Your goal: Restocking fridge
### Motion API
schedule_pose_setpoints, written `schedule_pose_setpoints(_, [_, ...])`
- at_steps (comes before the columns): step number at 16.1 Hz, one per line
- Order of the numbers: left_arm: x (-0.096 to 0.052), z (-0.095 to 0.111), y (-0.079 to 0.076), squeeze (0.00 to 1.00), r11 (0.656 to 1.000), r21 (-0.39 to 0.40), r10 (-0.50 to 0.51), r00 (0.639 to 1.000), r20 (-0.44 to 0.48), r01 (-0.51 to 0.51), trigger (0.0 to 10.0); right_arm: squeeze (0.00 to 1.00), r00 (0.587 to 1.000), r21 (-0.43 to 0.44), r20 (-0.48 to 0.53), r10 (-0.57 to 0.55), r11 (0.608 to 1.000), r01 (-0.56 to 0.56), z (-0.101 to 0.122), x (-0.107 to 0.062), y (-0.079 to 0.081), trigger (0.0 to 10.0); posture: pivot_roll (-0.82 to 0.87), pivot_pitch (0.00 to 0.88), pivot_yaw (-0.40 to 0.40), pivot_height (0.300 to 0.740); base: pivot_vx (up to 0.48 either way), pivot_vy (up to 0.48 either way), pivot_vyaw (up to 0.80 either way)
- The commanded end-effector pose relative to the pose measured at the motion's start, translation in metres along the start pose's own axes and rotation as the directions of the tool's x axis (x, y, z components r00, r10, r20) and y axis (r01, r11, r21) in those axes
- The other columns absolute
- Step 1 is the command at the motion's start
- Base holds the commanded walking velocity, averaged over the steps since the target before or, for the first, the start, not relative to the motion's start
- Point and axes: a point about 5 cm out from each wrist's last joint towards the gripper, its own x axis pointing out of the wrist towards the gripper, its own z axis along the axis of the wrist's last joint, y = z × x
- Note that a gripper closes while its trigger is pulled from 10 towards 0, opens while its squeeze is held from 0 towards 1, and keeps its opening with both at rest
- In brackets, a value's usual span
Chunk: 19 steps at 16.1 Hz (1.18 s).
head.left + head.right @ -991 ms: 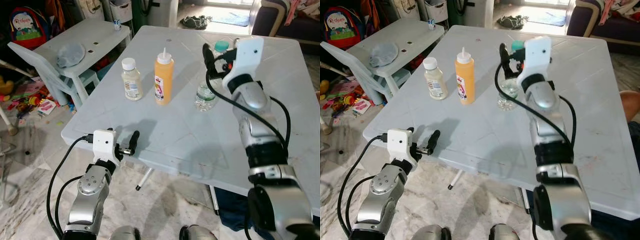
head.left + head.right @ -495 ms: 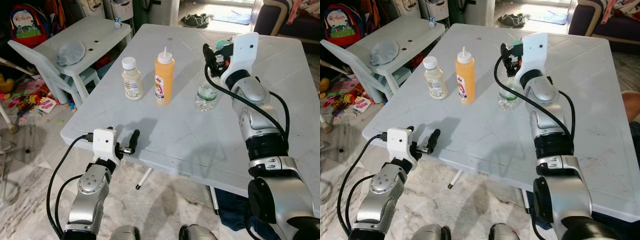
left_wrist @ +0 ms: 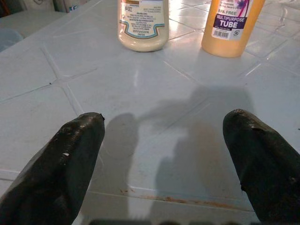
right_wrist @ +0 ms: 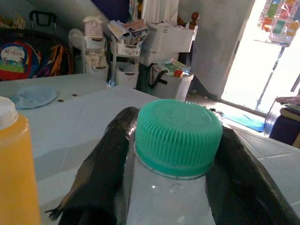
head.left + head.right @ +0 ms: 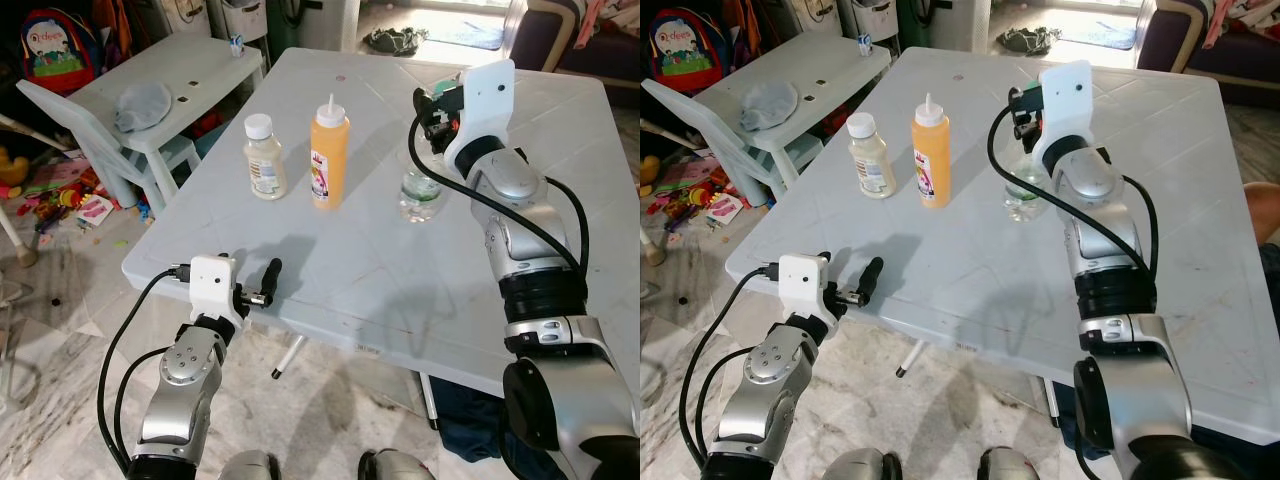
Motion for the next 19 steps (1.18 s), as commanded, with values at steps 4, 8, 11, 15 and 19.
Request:
schedule_pose_setpoints(4, [-0.002, 0.002, 0.002, 0.00, 0.999, -0.006, -0.033, 0.999, 0.019, 0.033, 10.0, 0.00, 1.000, -0.015, -0.016, 0.011, 1.000, -0.011, -0.009, -0.017, -0.003, 0.0, 0.04, 0.046, 0.052, 0.740, 0.000, 0.000, 0.00])
schedule_pose_setpoints(8, [0.003, 0.004, 0.009, 0.00, 0.996, -0.044, 0.075, 0.997, 0.026, -0.074, 10.0, 0.00, 0.999, -0.001, 0.040, 0.023, 1.000, -0.023, -0.006, -0.038, 0.003, 0.0, 0.03, 0.017, 0.041, 0.740, 0.000, 0.000, 0.00])
schedule_pose_setpoints(11, [0.002, 0.002, 0.007, 0.00, 0.996, -0.031, 0.080, 0.996, 0.030, -0.079, 10.0, 0.00, 0.997, 0.061, 0.046, -0.056, 0.997, 0.053, -0.010, -0.052, 0.009, 10.0, 0.04, 0.000, 0.034, 0.740, 0.000, 0.000, 0.00])
schedule_pose_setpoints(15, [0.001, -0.001, 0.021, 0.00, 0.985, -0.008, 0.175, 0.984, 0.020, -0.175, 10.0, 0.00, 0.992, 0.128, 0.023, -0.125, 0.984, 0.121, -0.019, -0.074, 0.026, 10.0, 0.03, 0.000, 0.033, 0.740, 0.000, 0.000, 0.13])
schedule_pose_setpoints(19, [0.010, 0.004, 0.023, 0.00, 0.978, 0.006, 0.210, 0.977, 0.047, -0.210, 10.0, 0.00, 1.000, 0.247, 0.015, -0.007, 0.969, 0.003, -0.037, -0.084, 0.054, 10.0, 0.03, 0.000, 0.017, 0.740, 0.000, 0.000, 0.80])
